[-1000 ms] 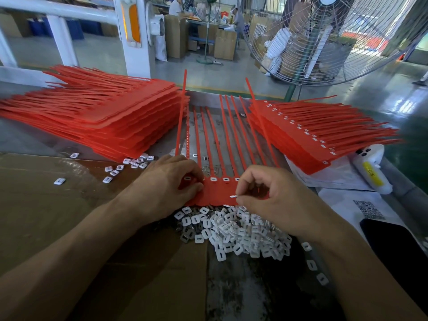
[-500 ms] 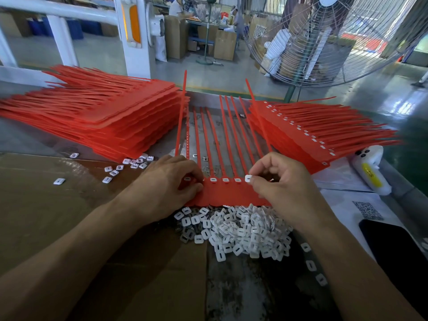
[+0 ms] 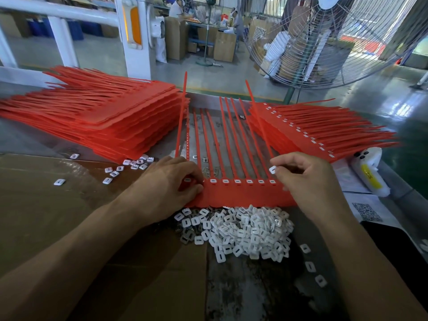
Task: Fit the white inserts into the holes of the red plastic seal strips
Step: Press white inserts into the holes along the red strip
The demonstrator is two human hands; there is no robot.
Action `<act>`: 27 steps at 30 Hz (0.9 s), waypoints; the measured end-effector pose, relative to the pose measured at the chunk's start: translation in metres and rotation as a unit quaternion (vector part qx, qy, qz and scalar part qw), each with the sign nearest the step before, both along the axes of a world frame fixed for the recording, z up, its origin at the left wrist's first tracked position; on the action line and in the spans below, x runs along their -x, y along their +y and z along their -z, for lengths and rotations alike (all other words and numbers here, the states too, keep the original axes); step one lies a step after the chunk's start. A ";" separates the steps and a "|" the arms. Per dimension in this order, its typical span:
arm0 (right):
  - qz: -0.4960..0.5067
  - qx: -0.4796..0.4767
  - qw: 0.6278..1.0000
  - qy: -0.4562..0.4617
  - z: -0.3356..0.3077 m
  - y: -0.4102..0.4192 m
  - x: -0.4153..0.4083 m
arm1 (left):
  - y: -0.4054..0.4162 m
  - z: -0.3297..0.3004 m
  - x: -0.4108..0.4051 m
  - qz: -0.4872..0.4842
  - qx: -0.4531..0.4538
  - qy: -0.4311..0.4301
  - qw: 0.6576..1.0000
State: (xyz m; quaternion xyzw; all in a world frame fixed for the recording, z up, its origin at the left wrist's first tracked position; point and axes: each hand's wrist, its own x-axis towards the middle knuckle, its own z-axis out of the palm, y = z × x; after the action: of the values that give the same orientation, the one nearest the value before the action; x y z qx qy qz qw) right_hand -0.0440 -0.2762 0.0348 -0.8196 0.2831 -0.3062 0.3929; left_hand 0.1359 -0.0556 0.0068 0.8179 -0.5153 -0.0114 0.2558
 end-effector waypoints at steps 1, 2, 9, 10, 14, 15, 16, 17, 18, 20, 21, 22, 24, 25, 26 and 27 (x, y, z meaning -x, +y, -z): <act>0.017 0.000 1.000 0.003 0.001 -0.006 0.002 | 0.000 0.000 0.000 0.000 0.000 0.002 1.000; 0.033 0.002 0.999 0.009 0.002 -0.012 0.003 | 0.000 0.000 0.000 0.000 0.000 0.003 1.000; 0.081 0.032 0.993 0.086 0.012 -0.036 0.010 | 0.000 -0.001 0.002 0.002 0.009 -0.002 1.000; 0.081 0.035 0.992 0.092 0.013 -0.037 0.009 | 0.000 -0.001 0.002 0.002 0.010 -0.002 1.000; 0.075 0.060 0.990 0.099 0.017 -0.039 0.005 | 0.000 -0.002 0.001 0.002 0.005 -0.009 1.000; 0.074 0.066 0.990 0.102 0.018 -0.039 0.004 | 0.000 -0.002 0.001 0.002 0.003 -0.008 1.000; 0.074 0.069 0.989 0.104 0.020 -0.038 0.003 | 0.000 -0.002 0.001 0.002 0.001 -0.007 1.000; 0.074 0.073 0.989 0.106 0.021 -0.038 0.003 | 0.000 -0.003 0.001 0.003 0.001 -0.006 1.000; 0.075 0.079 0.988 0.109 0.021 -0.038 0.002 | 0.000 -0.003 0.001 0.003 0.001 -0.006 1.000; 0.074 0.092 0.986 0.114 0.023 -0.038 0.000 | 0.000 -0.003 0.001 0.003 0.000 -0.007 1.000; 0.072 0.099 0.986 0.117 0.024 -0.038 0.000 | 0.000 -0.003 0.000 0.003 0.001 -0.007 1.000; 0.070 0.105 0.985 0.118 0.024 -0.037 -0.001 | 0.000 -0.003 0.000 0.003 0.002 -0.007 1.000; 0.064 0.112 0.985 0.117 0.025 -0.036 -0.002 | 0.000 -0.003 0.001 0.002 0.001 -0.005 1.000; 0.064 0.114 0.985 0.116 0.025 -0.036 -0.002 | 0.000 -0.003 0.001 0.002 0.000 -0.004 1.000; 0.065 0.115 0.984 0.116 0.025 -0.036 -0.002 | 0.000 -0.003 0.001 0.002 0.000 -0.004 1.000; 0.067 0.114 0.984 0.116 0.024 -0.036 -0.002 | 0.000 -0.003 0.001 0.002 0.001 -0.004 1.000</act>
State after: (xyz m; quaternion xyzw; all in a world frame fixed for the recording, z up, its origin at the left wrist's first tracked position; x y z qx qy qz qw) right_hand -0.0417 -0.3123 0.0105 -0.8682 0.3443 -0.2647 0.2400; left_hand 0.1348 -0.0557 0.0101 0.8163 -0.5184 -0.0078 0.2546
